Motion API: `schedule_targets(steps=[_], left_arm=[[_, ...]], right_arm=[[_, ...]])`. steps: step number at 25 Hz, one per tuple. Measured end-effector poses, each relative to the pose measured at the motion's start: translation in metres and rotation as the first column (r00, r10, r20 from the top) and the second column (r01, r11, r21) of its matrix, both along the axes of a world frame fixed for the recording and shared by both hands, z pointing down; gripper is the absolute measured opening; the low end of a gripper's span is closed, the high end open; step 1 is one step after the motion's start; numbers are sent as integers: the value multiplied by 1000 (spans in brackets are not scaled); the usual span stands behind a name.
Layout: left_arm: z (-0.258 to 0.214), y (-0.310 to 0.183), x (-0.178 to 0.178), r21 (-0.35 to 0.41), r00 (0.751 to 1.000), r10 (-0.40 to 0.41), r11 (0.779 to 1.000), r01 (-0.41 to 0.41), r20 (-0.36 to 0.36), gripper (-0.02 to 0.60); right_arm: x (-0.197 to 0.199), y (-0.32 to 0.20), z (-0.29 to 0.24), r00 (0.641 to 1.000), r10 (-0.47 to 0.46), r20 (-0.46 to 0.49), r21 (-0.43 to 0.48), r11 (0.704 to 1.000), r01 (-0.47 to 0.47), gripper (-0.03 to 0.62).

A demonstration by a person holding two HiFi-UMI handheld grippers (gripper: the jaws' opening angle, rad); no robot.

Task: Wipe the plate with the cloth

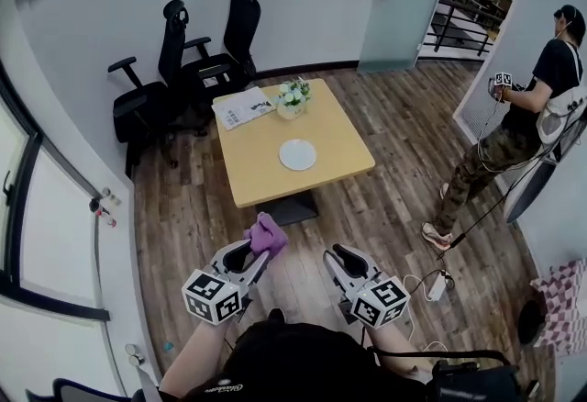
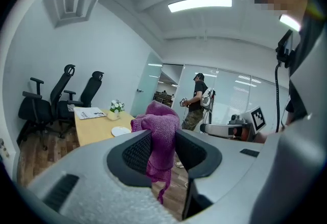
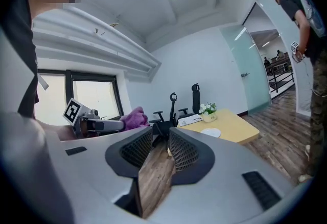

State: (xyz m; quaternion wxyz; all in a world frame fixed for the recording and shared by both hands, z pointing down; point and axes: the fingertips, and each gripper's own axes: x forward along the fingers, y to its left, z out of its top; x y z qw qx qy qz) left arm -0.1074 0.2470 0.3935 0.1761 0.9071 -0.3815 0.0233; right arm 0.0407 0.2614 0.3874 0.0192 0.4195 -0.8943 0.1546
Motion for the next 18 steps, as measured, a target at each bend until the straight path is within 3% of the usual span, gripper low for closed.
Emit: schedule_targets(steps=[7, 18], left_arm=[[4, -65, -38, -7, 999, 36, 999, -36, -5, 138], [21, -122, -25, -38, 997, 80, 996, -81, -20, 138]], right_arm=[[-48, -57, 4, 1000, 12, -23, -13, 1000, -12, 106], [-35, -113, 19, 998, 65, -27, -36, 997, -66, 106]])
